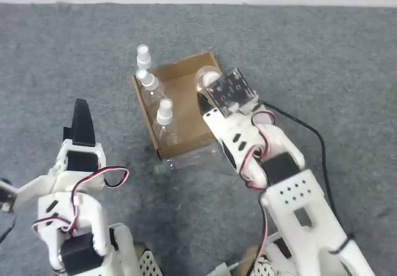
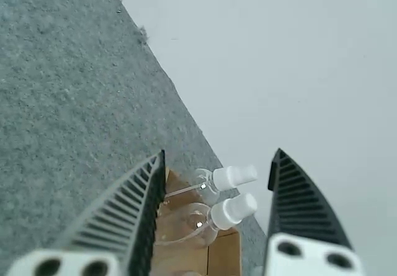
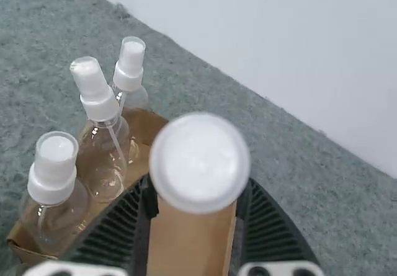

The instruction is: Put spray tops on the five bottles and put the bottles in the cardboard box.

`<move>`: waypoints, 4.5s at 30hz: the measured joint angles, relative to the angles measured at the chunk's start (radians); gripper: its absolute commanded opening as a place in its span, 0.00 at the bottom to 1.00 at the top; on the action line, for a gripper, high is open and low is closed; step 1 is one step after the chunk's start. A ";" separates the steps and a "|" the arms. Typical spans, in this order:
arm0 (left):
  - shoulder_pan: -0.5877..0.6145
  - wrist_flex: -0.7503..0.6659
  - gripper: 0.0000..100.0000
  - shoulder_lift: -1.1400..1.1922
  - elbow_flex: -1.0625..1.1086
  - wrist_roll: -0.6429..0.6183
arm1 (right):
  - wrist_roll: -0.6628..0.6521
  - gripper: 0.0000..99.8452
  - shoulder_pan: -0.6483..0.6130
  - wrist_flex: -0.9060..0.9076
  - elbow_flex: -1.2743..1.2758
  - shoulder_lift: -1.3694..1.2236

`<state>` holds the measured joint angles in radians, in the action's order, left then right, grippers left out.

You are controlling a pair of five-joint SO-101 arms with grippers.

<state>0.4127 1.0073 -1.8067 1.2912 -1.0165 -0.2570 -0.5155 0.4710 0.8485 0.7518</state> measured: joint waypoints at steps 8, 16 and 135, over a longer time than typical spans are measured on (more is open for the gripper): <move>0.000 0.000 0.25 0.000 0.000 0.000 | 0.000 0.04 -0.003 -0.015 -0.112 -0.215; 0.000 0.000 0.25 0.000 0.000 0.000 | 0.000 0.04 -0.005 -0.046 -0.222 -0.427; 0.057 0.000 0.25 0.000 0.000 0.000 | -0.229 0.26 -0.044 0.878 -0.189 0.064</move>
<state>0.4695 1.0073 -1.8067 1.2912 -1.0165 -0.4856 -0.5600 1.3487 0.6598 0.8163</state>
